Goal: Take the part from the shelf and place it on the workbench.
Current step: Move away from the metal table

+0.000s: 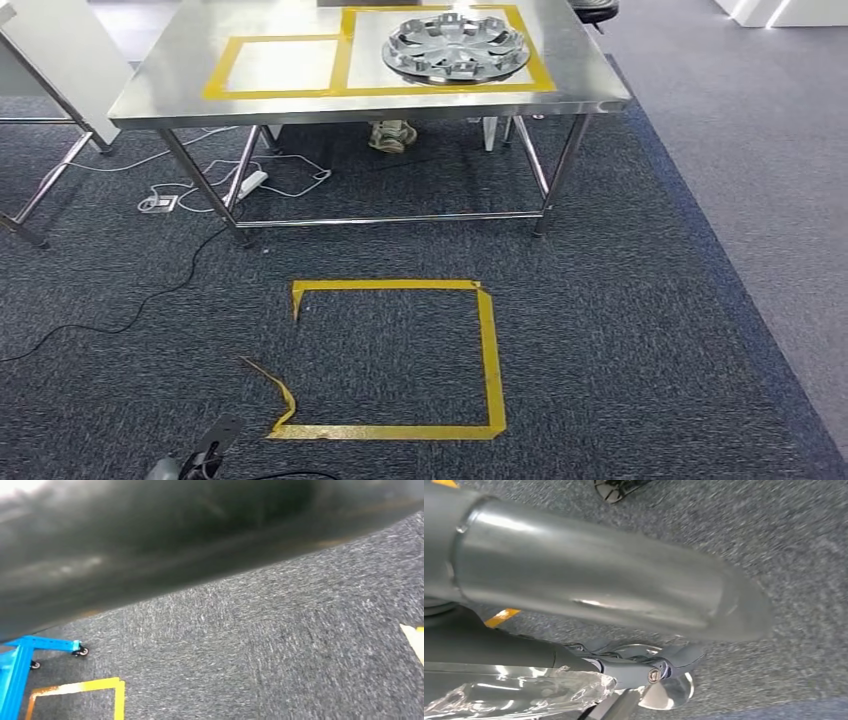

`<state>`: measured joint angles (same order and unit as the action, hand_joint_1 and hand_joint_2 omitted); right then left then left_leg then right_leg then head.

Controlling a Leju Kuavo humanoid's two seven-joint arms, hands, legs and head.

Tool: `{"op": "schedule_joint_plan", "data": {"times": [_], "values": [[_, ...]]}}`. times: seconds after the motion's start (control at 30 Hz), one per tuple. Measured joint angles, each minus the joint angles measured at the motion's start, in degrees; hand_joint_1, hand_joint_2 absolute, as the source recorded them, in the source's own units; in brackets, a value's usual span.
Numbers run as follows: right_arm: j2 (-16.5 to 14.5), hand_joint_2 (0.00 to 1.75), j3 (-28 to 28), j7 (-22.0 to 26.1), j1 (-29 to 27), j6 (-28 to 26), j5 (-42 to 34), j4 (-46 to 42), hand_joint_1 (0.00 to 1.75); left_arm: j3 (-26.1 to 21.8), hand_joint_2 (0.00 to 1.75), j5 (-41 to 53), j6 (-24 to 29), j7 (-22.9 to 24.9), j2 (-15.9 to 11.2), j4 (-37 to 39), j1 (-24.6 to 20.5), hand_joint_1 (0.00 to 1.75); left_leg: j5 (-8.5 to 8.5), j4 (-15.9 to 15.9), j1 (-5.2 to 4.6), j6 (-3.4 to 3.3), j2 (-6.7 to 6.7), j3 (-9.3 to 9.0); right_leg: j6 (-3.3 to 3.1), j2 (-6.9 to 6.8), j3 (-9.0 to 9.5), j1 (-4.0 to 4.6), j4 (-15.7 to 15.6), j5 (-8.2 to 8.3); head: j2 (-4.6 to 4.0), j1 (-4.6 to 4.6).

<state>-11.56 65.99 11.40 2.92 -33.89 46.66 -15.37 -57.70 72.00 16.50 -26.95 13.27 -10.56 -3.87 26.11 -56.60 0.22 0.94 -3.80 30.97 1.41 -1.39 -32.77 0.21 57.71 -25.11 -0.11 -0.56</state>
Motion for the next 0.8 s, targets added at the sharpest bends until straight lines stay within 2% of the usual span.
{"op": "schedule_joint_plan", "data": {"times": [0.07, 0.1, 0.17, 0.2, 0.23, 0.27, 0.3, 0.37, 0.43, 0.5, 0.53, 0.57, 0.63, 0.67, 0.7, 0.73, 0.77, 0.8], "values": [[-0.07, 0.00, -0.14, -0.14, -0.11, 0.39, 0.70, 0.11, 0.00, -0.02, 0.00, -0.01, 0.01, 0.00, 0.00, -0.01, -0.06, 0.00, 1.67, -2.05, 0.17, 0.57, 0.97, 0.81, -0.75, 0.93, -0.08, -0.19, -0.24, 0.37, 0.00, 0.12], [-0.09, 0.00, -0.32, -0.29, -0.09, 0.67, 1.13, 0.17, 0.00, -0.04, 0.00, -0.02, 0.02, 0.00, -0.03, -0.01, -0.04, 0.00, 3.42, -4.90, 0.23, 0.73, 1.82, 2.04, -1.03, 1.42, -0.11, -0.29, -0.31, 0.48, 0.00, 0.25], [-0.12, 0.00, -0.92, -0.82, -0.07, 1.43, 2.10, 0.38, 0.00, -0.08, 0.00, -0.06, 0.02, 0.00, -0.07, 0.00, 0.08, 0.00, 7.07, -12.67, 0.22, 0.80, 2.92, 5.59, -1.33, 2.58, -0.24, -0.30, -0.31, 0.54, 0.00, 0.39], [-0.16, 0.00, -1.22, -1.10, -0.10, 1.85, 2.51, 0.54, 0.00, -0.11, 0.00, -0.10, 0.02, 0.00, -0.09, 0.00, 0.15, 0.00, 7.89, -15.52, 0.21, 0.78, 3.16, 6.95, -1.36, 3.27, -0.27, -0.28, -0.30, 0.56, 0.00, 0.42], [-0.21, 0.00, -1.49, -1.37, -0.17, 2.26, 2.91, 0.70, 0.00, -0.14, 0.00, -0.13, 0.02, 0.00, -0.10, 0.00, 0.18, 0.00, 7.48, -16.27, 0.20, 0.71, 3.34, 7.38, -1.35, 3.98, -0.28, -0.27, -0.28, 0.59, 0.00, 0.41], [-0.28, 0.00, -1.72, -1.59, -0.22, 2.59, 3.18, 0.84, 0.00, -0.16, 0.00, -0.16, 0.02, 0.00, -0.12, 0.00, 0.18, 0.00, 6.00, -14.75, 0.22, 0.60, 3.56, 6.73, -1.29, 4.69, -0.27, -0.28, -0.25, 0.63, 0.00, 0.41], [-0.37, 0.00, -1.94, -1.80, -0.25, 2.86, 3.39, 0.96, 0.00, -0.17, 0.00, -0.17, 0.02, 0.01, -0.14, 0.00, 0.17, 0.00, 3.93, -11.49, 0.27, 0.48, 4.06, 5.21, -1.19, 5.40, -0.25, -0.31, -0.20, 0.68, 0.00, 0.41], [-0.52, 0.00, -2.45, -2.11, -0.19, 3.33, 3.81, 1.14, 0.00, -0.18, 0.00, -0.18, 0.02, 0.01, -0.18, 0.00, 0.16, 0.00, 0.79, -4.11, 0.59, 0.32, 6.79, 1.85, -0.80, 6.73, -0.52, -0.25, 0.16, 0.72, 0.00, 0.40], [-0.58, 0.00, -2.82, -2.33, -0.20, 3.66, 4.26, 1.26, 0.00, -0.19, 0.00, -0.20, 0.03, 0.04, -0.16, 0.00, 0.13, 0.00, 0.19, -0.80, 0.72, 0.13, 8.59, 0.49, -0.18, 7.88, -1.09, -0.23, 0.40, 0.82, 0.00, 0.39], [-0.62, 0.00, -3.03, -2.54, -0.48, 3.78, 4.47, 1.32, 0.00, -0.24, 0.00, -0.27, 0.07, 0.09, -0.14, -0.01, 0.07, 0.00, 0.13, -0.54, 0.71, -0.42, 7.54, 0.43, 0.47, 8.75, -1.72, -0.39, 0.29, 1.03, 0.00, 0.41], [-0.63, 0.00, -3.12, -2.61, -0.65, 3.78, 4.46, 1.33, 0.00, -0.27, 0.00, -0.31, 0.11, 0.10, -0.15, -0.01, 0.03, 0.00, 0.04, -0.45, 0.77, -0.84, 6.91, 0.39, 0.75, 8.09, -2.07, -0.39, 0.72, 0.70, 0.00, 0.30], [-0.66, 0.00, -3.22, -2.64, -0.72, 3.78, 4.47, 1.34, 0.00, -0.31, 0.00, -0.35, 0.14, 0.11, -0.16, -0.01, 0.01, 0.00, -0.01, -0.35, 0.87, -1.22, 6.21, 0.36, 1.03, 6.77, -2.86, -0.35, 2.11, -0.28, 0.00, 0.09], [-0.70, 0.00, -3.49, -2.67, -0.60, 3.81, 4.48, 1.37, 0.00, -0.34, 0.00, -0.38, 0.19, 0.11, -0.16, -0.01, 0.14, 0.00, 0.04, -0.30, 0.81, -1.72, 4.73, 0.34, 1.60, 3.32, -5.86, -0.32, 8.57, -4.01, 0.00, -0.28], [-0.72, 0.00, -3.62, -2.72, -0.49, 3.84, 4.48, 1.39, 0.00, -0.36, 0.00, -0.38, 0.19, 0.11, -0.17, -0.01, 0.26, 0.00, 0.09, -0.32, 0.74, -1.80, 3.88, 0.34, 1.85, 2.39, -7.83, -0.42, 12.67, -5.91, 0.00, -0.33], [-0.72, 0.00, -3.72, -2.78, -0.45, 3.86, 4.48, 1.41, 0.00, -0.37, 0.00, -0.39, 0.19, 0.11, -0.19, -0.02, 0.33, 0.00, 0.14, -0.33, 0.70, -1.81, 3.05, 0.32, 2.02, 1.96, -9.31, -0.52, 15.83, -7.01, 0.00, -0.31], [-0.72, 0.00, -3.79, -2.85, -0.50, 3.89, 4.49, 1.42, 0.00, -0.39, 0.00, -0.39, 0.20, 0.11, -0.21, -0.02, 0.33, 0.00, 0.21, -0.34, 0.68, -1.77, 2.30, 0.27, 2.12, 1.77, -9.83, -0.61, 17.04, -7.00, 0.00, -0.32], [-0.72, 0.00, -3.81, -2.93, -0.58, 3.90, 4.51, 1.43, 0.00, -0.41, 0.00, -0.39, 0.20, 0.11, -0.21, -0.02, 0.29, 0.00, 0.32, -0.35, 0.69, -1.68, 1.62, 0.14, 2.14, 1.58, -9.10, -0.68, 15.85, -5.87, 0.00, -0.32], [-0.72, 0.00, -3.81, -2.97, -0.66, 3.90, 4.53, 1.43, 0.00, -0.42, 0.00, -0.39, 0.20, 0.11, -0.18, -0.01, 0.26, 0.00, 0.47, -0.35, 0.70, -1.54, 1.01, -0.08, 2.09, 1.08, -7.18, -0.71, 12.38, -3.95, 0.00, -0.33]]}}
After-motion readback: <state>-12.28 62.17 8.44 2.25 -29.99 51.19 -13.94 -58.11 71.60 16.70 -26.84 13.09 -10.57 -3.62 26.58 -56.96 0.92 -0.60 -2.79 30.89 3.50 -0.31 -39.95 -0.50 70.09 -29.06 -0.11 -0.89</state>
